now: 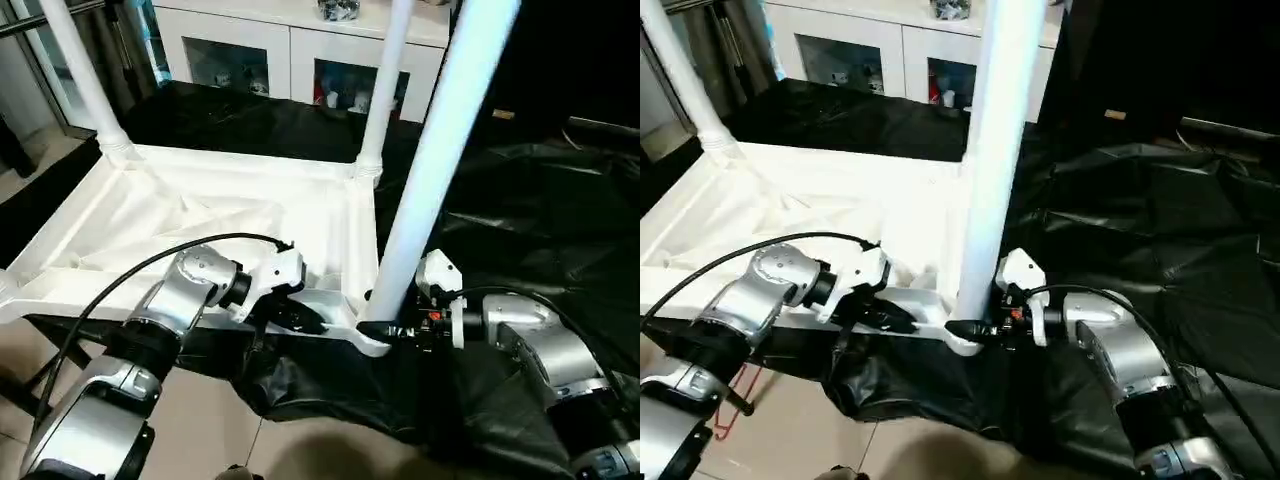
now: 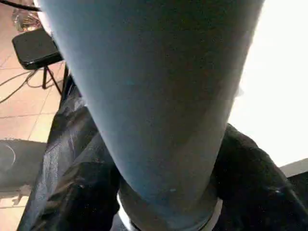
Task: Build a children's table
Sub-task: Rotate leg to tighten
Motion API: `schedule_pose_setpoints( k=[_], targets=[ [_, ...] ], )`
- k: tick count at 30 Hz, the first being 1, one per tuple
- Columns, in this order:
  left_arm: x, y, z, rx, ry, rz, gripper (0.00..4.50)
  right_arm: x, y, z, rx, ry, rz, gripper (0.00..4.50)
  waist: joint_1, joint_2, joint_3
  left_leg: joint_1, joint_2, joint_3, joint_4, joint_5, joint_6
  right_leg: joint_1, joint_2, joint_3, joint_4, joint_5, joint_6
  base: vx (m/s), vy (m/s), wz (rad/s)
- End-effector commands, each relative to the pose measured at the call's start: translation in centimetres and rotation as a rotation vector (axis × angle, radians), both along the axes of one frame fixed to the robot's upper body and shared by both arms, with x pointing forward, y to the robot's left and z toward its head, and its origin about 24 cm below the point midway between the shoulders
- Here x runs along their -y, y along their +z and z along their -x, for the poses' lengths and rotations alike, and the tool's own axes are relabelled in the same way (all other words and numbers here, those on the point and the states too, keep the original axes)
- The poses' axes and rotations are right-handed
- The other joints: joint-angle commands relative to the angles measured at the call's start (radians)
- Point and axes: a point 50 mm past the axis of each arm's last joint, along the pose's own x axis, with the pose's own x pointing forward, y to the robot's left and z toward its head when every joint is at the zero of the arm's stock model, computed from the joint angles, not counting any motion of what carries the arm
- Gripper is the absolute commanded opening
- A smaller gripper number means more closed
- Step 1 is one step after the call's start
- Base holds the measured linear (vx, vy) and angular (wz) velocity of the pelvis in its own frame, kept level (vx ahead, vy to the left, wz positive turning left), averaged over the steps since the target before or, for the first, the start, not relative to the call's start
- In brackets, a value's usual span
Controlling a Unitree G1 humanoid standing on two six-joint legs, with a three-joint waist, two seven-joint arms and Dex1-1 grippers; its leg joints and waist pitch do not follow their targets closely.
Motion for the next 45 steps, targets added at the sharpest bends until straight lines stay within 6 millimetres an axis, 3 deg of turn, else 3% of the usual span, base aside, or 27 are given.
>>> schedule_pose_setpoints(
  k=[1,3,6,8,10,11,12,13,14,15,17,19,21,22,26,27,34,36,40,43,45],
  targets=[
    [0.2,0.2,-0.2,0.020,0.033,0.014,0.00,-0.7,-0.9,0.3,-0.038,0.016,0.017,2.43,0.001,-0.005,-0.057,0.024,0.040,-0.007,-0.075,-0.223,0.039,0.035,-0.046,0.051,-0.085,-0.082,-0.244,0.000,0.000,0.00],
    [0.2,0.2,-0.2,0.020,0.039,0.015,0.00,-0.8,-1.0,0.3,-0.040,0.018,0.014,2.32,0.000,-0.010,-0.055,0.024,0.040,-0.007,-0.076,-0.239,0.035,0.034,-0.046,0.051,-0.087,-0.101,-0.240,0.000,0.000,0.00],
    [0.4,0.2,-0.7,0.032,0.103,0.034,0.00,-1.4,-1.4,0.2,-0.039,-0.014,-0.012,2.25,-0.002,-0.006,-0.051,0.029,0.041,-0.008,-0.082,-0.295,0.009,0.029,-0.048,0.054,-0.095,-0.181,-0.226,0.000,0.000,0.00],
    [0.5,0.2,-0.9,0.040,0.125,0.040,0.00,-1.5,-1.4,0.1,-0.038,-0.035,-0.023,2.18,-0.004,-0.010,-0.049,0.028,0.040,-0.009,-0.084,-0.327,-0.005,0.029,-0.049,0.055,-0.101,-0.242,-0.209,0.000,0.000,0.00],
    [1.3,0.5,-2.2,0.091,0.268,0.067,0.00,-2.4,-1.9,-0.7,-0.026,-0.172,-0.073,2.11,-0.005,-0.011,-0.048,0.031,0.040,-0.011,-0.086,-0.351,-0.018,0.024,-0.051,0.059,-0.107,-0.304,-0.188,0.000,0.000,0.00],
    [1.3,0.5,-2.2,0.091,0.268,0.067,0.00,-2.4,-1.9,-0.7,-0.026,-0.172,-0.073,2.09,-0.008,-0.017,-0.047,0.031,0.040,-0.010,-0.086,-0.354,-0.022,0.020,-0.049,0.060,-0.107,-0.313,-0.186,0.000,0.000,0.00],
    [2.1,0.8,-3.1,0.121,0.367,0.082,0.00,-3.3,-2.6,-1.4,-0.038,-0.307,-0.079,2.09,-0.008,-0.015,-0.048,0.034,0.038,-0.012,-0.087,-0.360,-0.035,0.017,-0.050,0.061,-0.108,-0.337,-0.180,0.000,0.000,0.00],
    [2.8,0.9,-3.4,0.132,0.403,0.091,0.00,-3.9,-3.1,-1.8,-0.039,-0.385,-0.072,2.07,-0.016,-0.015,-0.048,0.030,0.037,-0.016,-0.089,-0.364,-0.052,0.017,-0.049,0.059,-0.105,-0.342,-0.179,0.000,0.000,0.00],
    [2.8,0.9,-3.4,0.132,0.403,0.091,0.00,-3.9,-3.1,-1.8,-0.039,-0.385,-0.072,2.06,-0.018,-0.020,-0.050,0.027,0.037,-0.016,-0.090,-0.357,-0.057,0.020,-0.049,0.058,-0.106,-0.343,-0.172,0.000,0.000,0.00],
    [3.3,1.0,-3.5,0.138,0.415,0.098,0.00,-4.3,-3.4,-2.1,-0.046,-0.429,-0.072,2.06,-0.020,-0.018,-0.051,0.023,0.036,-0.018,-0.091,-0.340,-0.054,0.024,-0.047,0.058,-0.104,-0.315,-0.168,0.000,0.000,0.00],
    [4.4,1.1,-3.8,0.143,0.448,0.112,0.00,-5.4,-3.8,-2.5,-0.078,-0.513,-0.096,2.04,-0.026,-0.015,-0.051,0.032,0.036,-0.013,-0.091,-0.355,-0.039,0.015,-0.043,0.060,-0.108,-0.274,-0.182,0.000,0.000,0.00],
    [5.3,1.3,-3.9,0.167,0.455,0.110,0.00,-6.4,-3.8,-2.9,-0.098,-0.570,-0.109,2.04,-0.024,-0.023,-0.051,0.035,0.033,-0.011,-0.089,-0.371,-0.026,0.013,-0.046,0.063,-0.116,-0.309,-0.177,0.000,0.000,0.00],
    [6.4,1.5,-4.1,0.179,0.471,0.122,0.00,-7.9,-3.7,-3.4,-0.110,-0.634,-0.115,2.04,-0.025,-0.017,-0.050,0.032,0.034,-0.011,-0.090,-0.366,-0.029,0.010,-0.047,0.065,-0.117,-0.324,-0.171,0.000,0.000,0.00],
    [6.6,1.5,-4.0,0.177,0.464,0.127,0.00,-8.2,-3.6,-3.5,-0.112,-0.632,-0.121,2.04,-0.025,-0.013,-0.050,0.034,0.035,-0.014,-0.093,-0.376,-0.041,0.009,-0.046,0.063,-0.117,-0.332,-0.167,0.000,0.000,0.00],
    [7.2,1.6,-3.9,0.185,0.438,0.135,0.00,-9.2,-3.2,-3.6,-0.078,-0.587,-0.129,2.04,-0.025,-0.016,-0.053,0.033,0.036,-0.012,-0.096,-0.371,-0.033,0.012,-0.041,0.063,-0.116,-0.264,-0.170,0.000,0.000,0.00],
    [7.3,1.6,-3.9,0.188,0.434,0.135,0.00,-9.2,-3.1,-3.6,-0.068,-0.582,-0.126,2.60,-0.025,-0.015,-0.053,0.033,0.036,-0.011,-0.096,-0.365,-0.030,0.013,-0.042,0.063,-0.115,-0.250,-0.175,0.000,0.000,0.00],
    [6.4,1.4,-2.8,0.162,0.282,0.154,0.00,-7.0,-2.2,-3.6,-0.030,-0.449,-0.124,3.03,-0.022,-0.017,-0.053,0.032,0.037,-0.007,-0.097,-0.347,-0.008,0.016,-0.042,0.063,-0.122,-0.259,-0.170,0.000,0.000,0.00],
    [6.0,1.3,-2.0,0.135,0.188,0.166,0.00,-5.9,-1.8,-3.2,-0.020,-0.356,-0.123,3.03,-0.021,-0.016,-0.055,0.030,0.038,-0.005,-0.095,-0.319,0.006,0.020,-0.043,0.065,-0.116,-0.205,-0.181,0.000,0.000,0.00],
    [5.3,1.3,-1.4,0.098,0.100,0.154,0.00,-4.3,-1.4,-2.4,-0.020,-0.220,-0.083,3.03,-0.013,-0.012,-0.065,0.030,0.037,0.003,-0.079,-0.171,0.070,0.033,-0.036,0.062,-0.088,0.062,-0.254,0.026,0.001,0.00],
    [4.7,1.3,-1.2,0.090,0.063,0.142,0.00,-2.9,-1.4,-1.5,-0.036,-0.111,-0.040,3.03,-0.003,-0.014,-0.066,0.031,0.037,0.007,-0.073,-0.128,0.105,0.035,-0.038,0.062,-0.080,0.128,-0.276,0.000,0.000,0.00],
    [4.3,1.3,-1.0,0.063,0.035,0.139,0.00,-2.0,-1.5,-0.8,-0.048,-0.049,-0.009,3.03,0.007,-0.017,-0.064,0.034,0.039,0.010,-0.073,-0.136,0.107,0.035,-0.037,0.060,-0.082,0.107,-0.280,0.000,0.000,0.00]
  ],
)
